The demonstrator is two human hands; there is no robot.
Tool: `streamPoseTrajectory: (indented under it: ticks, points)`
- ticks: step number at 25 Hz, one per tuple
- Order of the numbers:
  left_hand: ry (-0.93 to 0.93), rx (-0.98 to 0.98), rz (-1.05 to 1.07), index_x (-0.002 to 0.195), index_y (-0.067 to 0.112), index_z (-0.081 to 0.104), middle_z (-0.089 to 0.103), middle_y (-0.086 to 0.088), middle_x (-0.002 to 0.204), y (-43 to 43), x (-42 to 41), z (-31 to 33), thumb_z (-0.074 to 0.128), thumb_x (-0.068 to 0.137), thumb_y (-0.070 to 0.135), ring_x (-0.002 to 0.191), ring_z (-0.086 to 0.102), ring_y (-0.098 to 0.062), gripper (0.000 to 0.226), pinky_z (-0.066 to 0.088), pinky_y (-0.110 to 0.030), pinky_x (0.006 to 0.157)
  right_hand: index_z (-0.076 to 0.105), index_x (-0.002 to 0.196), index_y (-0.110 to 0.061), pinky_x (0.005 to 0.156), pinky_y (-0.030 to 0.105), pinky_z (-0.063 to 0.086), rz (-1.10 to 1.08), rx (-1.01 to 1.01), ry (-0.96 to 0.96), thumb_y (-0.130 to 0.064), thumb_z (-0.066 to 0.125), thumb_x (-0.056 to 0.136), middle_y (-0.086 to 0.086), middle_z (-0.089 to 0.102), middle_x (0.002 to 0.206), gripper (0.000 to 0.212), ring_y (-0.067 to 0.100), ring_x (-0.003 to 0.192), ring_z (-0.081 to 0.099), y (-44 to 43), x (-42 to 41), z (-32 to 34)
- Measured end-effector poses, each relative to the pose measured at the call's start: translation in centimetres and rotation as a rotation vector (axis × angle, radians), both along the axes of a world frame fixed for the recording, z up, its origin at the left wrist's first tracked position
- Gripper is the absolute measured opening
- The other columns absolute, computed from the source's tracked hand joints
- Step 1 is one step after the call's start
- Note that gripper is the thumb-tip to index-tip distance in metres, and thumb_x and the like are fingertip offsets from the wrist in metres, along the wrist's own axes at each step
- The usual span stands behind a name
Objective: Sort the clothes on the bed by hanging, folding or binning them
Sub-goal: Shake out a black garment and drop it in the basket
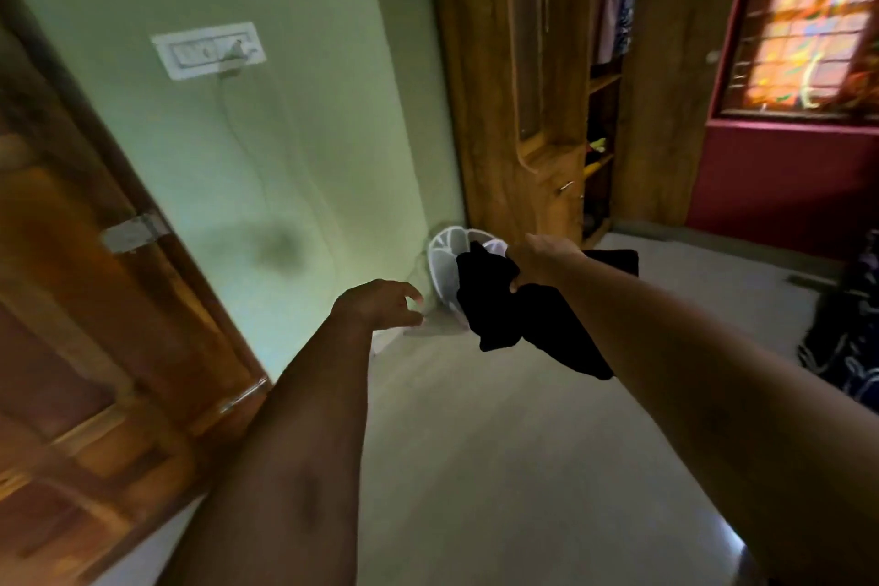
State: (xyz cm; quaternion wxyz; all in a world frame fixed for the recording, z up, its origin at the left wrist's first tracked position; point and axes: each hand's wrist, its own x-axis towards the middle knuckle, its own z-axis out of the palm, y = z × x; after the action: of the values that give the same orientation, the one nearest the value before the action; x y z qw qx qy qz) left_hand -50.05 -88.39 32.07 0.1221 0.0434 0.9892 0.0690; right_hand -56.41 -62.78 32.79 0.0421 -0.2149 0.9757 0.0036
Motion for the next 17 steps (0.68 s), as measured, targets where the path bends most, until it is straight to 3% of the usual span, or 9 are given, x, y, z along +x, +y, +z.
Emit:
streamPoseTrajectory:
  ticks: [5, 10, 14, 17]
  points:
    - [-0.003, -0.017, -0.297, 0.124, 0.021, 0.06, 0.065, -0.003, 0.121, 4.6, -16.7, 0.4, 0.064, 0.088, 0.039, 0.109, 0.06, -0.021, 0.04, 0.037, -0.02, 0.074, 0.05, 0.128, -0.017, 0.088, 0.039, 0.051, -0.319, -0.006, -0.086, -0.053, 0.069, 0.078, 0.009, 0.06, 0.118, 0.064, 0.031, 0.107, 0.06, 5.2, -11.1, -0.7]
    - [0.005, -0.027, -0.556, 0.122, 0.033, 0.057, 0.061, 0.002, 0.123, 14.4, -29.6, 0.0, 0.06, 0.081, 0.058, 0.11, 0.058, -0.023, 0.049, 0.048, -0.037, 0.092, 0.056, 0.116, -0.014, 0.076, 0.037, 0.048, -0.504, 0.005, 0.084, -0.036, 0.064, 0.088, 0.009, 0.062, 0.108, 0.037, 0.03, 0.103, 0.062, 13.1, -14.9, -1.8]
    - [-0.028, -0.006, -0.759, 0.13, 0.03, 0.053, 0.061, 0.002, 0.121, 26.0, -36.4, -1.7, 0.06, 0.087, 0.051, 0.109, 0.056, -0.019, 0.048, 0.047, -0.032, 0.089, 0.058, 0.11, -0.015, 0.067, 0.034, 0.041, -0.678, 0.049, 0.073, -0.035, 0.063, 0.088, 0.008, 0.064, 0.104, 0.031, 0.03, 0.098, 0.063, 21.7, -18.1, -3.1]
    - [-0.002, -0.069, -0.859, 0.127, 0.035, 0.053, 0.062, 0.007, 0.117, 33.2, -41.5, -2.4, 0.057, 0.087, 0.056, 0.106, 0.057, -0.015, 0.046, 0.049, -0.036, 0.09, 0.061, 0.112, -0.016, 0.072, 0.038, 0.047, -0.722, 0.099, 0.102, -0.031, 0.065, 0.085, 0.009, 0.066, 0.106, 0.031, 0.032, 0.1, 0.064, 28.5, -20.5, -2.6]
